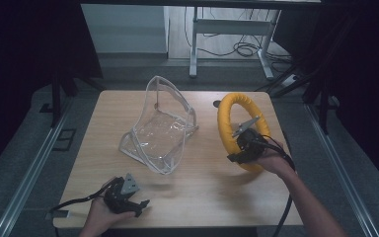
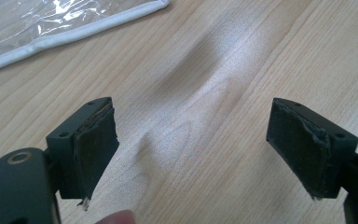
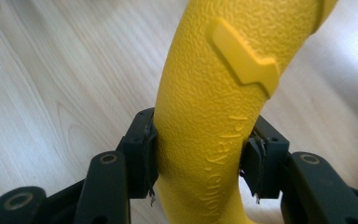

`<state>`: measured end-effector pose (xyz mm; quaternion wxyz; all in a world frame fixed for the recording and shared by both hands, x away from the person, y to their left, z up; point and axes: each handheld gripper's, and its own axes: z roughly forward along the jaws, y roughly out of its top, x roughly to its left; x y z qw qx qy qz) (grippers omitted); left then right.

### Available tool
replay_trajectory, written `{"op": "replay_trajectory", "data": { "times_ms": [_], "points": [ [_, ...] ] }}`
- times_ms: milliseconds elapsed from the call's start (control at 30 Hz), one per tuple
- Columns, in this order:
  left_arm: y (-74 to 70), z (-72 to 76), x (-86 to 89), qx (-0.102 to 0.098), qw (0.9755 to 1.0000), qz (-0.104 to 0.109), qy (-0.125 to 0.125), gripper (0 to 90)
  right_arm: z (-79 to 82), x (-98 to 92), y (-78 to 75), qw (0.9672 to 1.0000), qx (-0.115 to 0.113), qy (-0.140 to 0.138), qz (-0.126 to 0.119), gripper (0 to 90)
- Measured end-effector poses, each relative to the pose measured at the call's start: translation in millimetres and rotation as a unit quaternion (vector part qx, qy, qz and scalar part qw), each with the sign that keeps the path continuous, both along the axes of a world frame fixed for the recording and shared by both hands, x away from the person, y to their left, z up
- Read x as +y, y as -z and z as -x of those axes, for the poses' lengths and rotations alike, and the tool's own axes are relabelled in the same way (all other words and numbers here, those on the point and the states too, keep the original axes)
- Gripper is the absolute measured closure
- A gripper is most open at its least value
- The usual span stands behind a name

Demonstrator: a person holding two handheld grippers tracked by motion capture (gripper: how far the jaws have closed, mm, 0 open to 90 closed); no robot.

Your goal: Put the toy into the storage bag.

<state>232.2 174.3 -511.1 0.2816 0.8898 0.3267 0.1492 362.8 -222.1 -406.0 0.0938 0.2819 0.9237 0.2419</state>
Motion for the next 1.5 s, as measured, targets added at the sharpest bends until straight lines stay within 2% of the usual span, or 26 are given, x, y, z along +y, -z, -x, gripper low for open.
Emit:
{"op": "replay_trajectory", "data": {
  "times_ms": [133,167,300,367,467,633,800,833,867,967,1100,1500],
  "points": [
    [0.1,-0.1,0.0,0.000,1.0000,-0.001,0.000,16.1,2.1,-2.4,-9.6,0.9996,-0.015,0.000,-0.024,51.9],
    [0.2,-0.2,-0.1,0.001,1.0000,-0.001,0.000,16.1,2.5,-3.1,-13.6,0.9992,-0.018,0.001,-0.036,51.8],
    [0.0,-0.1,0.2,0.000,1.0000,-0.002,0.001,16.1,3.4,-3.8,-18.6,0.9983,-0.024,0.000,-0.053,51.9],
    [-0.4,-0.1,0.4,0.000,1.0000,-0.001,0.000,16.1,5.6,-4.5,-24.6,0.9970,-0.031,-0.001,-0.071,51.8],
    [-0.1,-0.2,0.2,0.000,1.0000,-0.002,0.001,16.1,7.0,-5.1,-28.9,0.9960,-0.038,-0.002,-0.081,51.8],
    [0.0,-0.2,0.2,0.000,1.0000,0.000,0.000,16.1,10.1,-5.6,-39.3,0.9926,-0.056,-0.002,-0.107,51.8],
    [0.4,-0.4,-0.1,0.000,1.0000,-0.001,0.001,16.1,13.7,-5.8,-48.4,0.9878,-0.065,-0.007,-0.141,51.7],
    [0.5,-0.4,-0.2,0.000,1.0000,0.000,0.001,16.1,15.2,-6.1,-51.5,0.9854,-0.071,-0.008,-0.154,51.7],
    [0.4,-0.3,-0.2,0.000,1.0000,0.000,0.000,16.1,15.2,-6.1,-51.5,0.9854,-0.071,-0.008,-0.154,51.7],
    [0.2,-0.2,-0.1,-0.001,1.0000,0.000,0.000,16.1,17.6,-5.5,-55.0,0.9820,-0.080,-0.012,-0.171,51.6],
    [0.3,-0.2,-0.2,0.000,1.0000,0.000,0.000,16.1,20.5,-5.7,-58.8,0.9761,-0.090,-0.011,-0.198,51.6],
    [0.7,-0.4,-0.5,0.000,1.0000,-0.001,0.000,16.1,20.6,-3.7,-59.2,0.9646,-0.083,-0.014,-0.250,51.3]
  ]
}}
